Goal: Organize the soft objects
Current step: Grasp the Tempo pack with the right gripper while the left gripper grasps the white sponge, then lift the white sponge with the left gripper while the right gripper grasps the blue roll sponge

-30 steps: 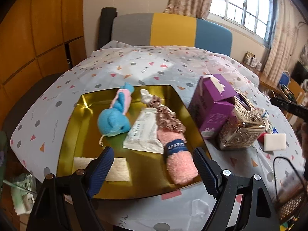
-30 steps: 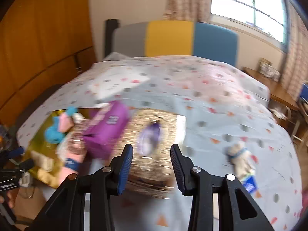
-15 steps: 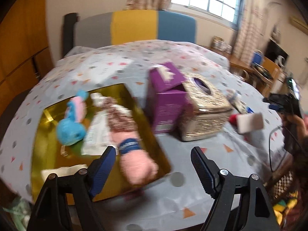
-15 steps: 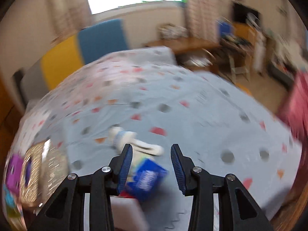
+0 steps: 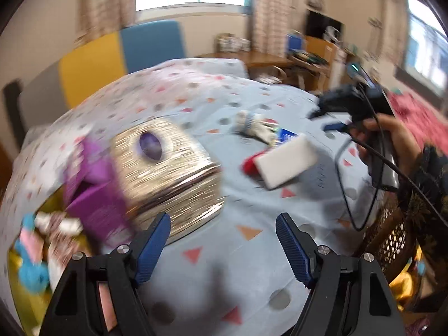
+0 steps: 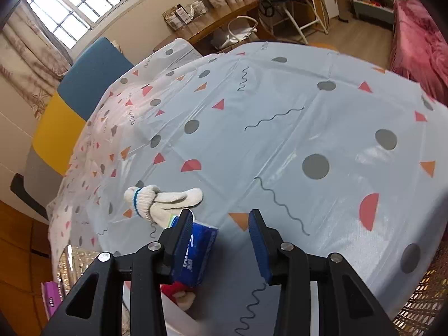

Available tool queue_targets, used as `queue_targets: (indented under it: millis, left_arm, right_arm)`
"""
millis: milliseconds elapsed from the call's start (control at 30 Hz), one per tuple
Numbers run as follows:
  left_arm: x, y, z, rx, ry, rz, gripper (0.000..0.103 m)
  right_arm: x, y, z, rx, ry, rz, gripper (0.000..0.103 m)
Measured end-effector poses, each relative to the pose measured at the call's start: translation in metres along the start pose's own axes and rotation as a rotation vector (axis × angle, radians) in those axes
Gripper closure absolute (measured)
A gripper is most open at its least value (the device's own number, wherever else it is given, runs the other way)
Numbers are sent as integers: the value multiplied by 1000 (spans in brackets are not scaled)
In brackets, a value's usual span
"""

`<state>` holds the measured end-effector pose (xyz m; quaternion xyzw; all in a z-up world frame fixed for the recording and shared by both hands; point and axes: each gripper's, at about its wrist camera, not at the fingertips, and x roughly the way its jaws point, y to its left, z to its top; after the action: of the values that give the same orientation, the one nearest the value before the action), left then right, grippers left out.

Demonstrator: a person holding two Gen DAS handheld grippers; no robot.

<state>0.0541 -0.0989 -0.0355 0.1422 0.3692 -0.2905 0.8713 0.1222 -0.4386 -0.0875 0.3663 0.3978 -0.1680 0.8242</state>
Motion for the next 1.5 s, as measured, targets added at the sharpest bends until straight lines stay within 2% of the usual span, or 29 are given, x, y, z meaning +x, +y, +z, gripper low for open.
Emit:
queue_targets:
  millis: [100, 200, 333, 367, 533, 767, 800, 833, 867, 900, 1133, 1300, 1400, 1500]
  left_arm:
    - [23, -28, 14, 109, 0, -30, 22]
    - [48, -54, 25, 225, 13, -31, 20]
    - [80, -80, 39, 336, 9, -22, 12]
    - [86, -83, 42, 353, 9, -19, 9]
    - [121, -96, 57, 408, 30, -10, 8]
    - [149, -115, 66, 509, 21, -20, 8]
    - [152, -116, 67, 509, 20, -30, 9]
    - [153, -116, 68, 501, 15, -39, 21]
    - [155, -114, 69, 483, 28, -72, 42]
    - [156, -112, 69, 462, 50, -101, 44]
    - [118, -94, 44, 329, 17, -121, 45]
    - [84, -71, 28, 167, 0, -133, 45]
    - [74, -54, 20, 70, 5, -143, 46]
    - [73, -41, 16, -4, 17, -151, 48]
  right_arm:
    - [2, 0, 2, 19, 11, 18, 62]
    - [1, -3, 2, 36, 12, 35, 62]
    - [3, -4, 3, 47, 27, 60, 62]
    - [4, -4, 2, 47, 34, 67, 62]
    - [7, -7, 3, 67, 52, 83, 61]
    - [17, -7, 2, 77, 100, 90, 61]
    - [17, -7, 2, 76, 102, 90, 61]
    - [18, -6, 2, 74, 104, 90, 61]
    - [18, -7, 2, 73, 104, 87, 61]
    - [18, -7, 2, 73, 103, 85, 61]
    - [22, -6, 2, 67, 122, 79, 61]
    - [33, 1, -3, 29, 184, 75, 61]
    - [40, 11, -8, -22, 218, 62, 51]
    - [48, 17, -11, -33, 250, 54, 49]
